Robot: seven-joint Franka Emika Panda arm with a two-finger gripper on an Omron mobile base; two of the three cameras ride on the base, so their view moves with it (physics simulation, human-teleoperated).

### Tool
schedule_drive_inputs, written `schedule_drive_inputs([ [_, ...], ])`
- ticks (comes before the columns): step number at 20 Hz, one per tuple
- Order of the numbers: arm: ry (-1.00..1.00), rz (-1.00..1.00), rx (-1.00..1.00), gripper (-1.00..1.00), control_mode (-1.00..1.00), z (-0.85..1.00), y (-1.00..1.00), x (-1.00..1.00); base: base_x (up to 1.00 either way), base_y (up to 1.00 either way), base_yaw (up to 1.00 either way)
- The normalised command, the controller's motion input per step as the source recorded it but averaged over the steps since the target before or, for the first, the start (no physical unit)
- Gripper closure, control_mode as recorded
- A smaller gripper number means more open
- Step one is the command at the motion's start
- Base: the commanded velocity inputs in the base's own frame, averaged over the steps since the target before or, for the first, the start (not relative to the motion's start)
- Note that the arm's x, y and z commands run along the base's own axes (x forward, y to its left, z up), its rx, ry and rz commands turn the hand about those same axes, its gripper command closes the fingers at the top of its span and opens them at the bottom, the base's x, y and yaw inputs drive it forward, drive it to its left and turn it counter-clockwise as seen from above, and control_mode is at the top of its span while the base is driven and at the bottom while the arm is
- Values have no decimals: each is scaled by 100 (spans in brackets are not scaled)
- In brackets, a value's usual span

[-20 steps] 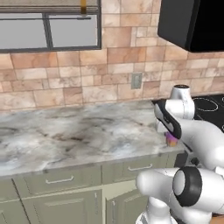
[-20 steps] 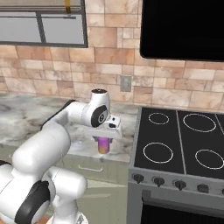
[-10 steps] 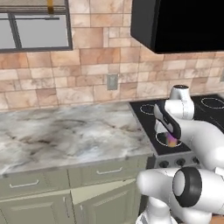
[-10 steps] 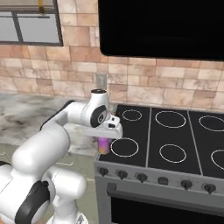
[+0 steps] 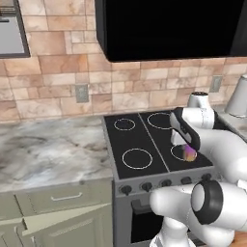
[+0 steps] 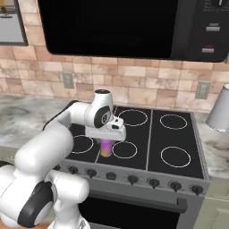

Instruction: Four empty soda cans are scattered around the kitchen. Gather all the cans and cluster them next to the stove for recycling.

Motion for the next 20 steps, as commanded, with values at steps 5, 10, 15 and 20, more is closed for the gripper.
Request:
schedule_drive_inputs([
  [5,0,0,0,100,100,0,0,0,0,-73,0],
  [10,0,0,0,100,100,0,0,0,1,-68,1],
  [15,0,0,0,100,100,0,0,0,7,-62,3],
  [20,0,0,0,100,100,0,0,0,9,-62,4],
])
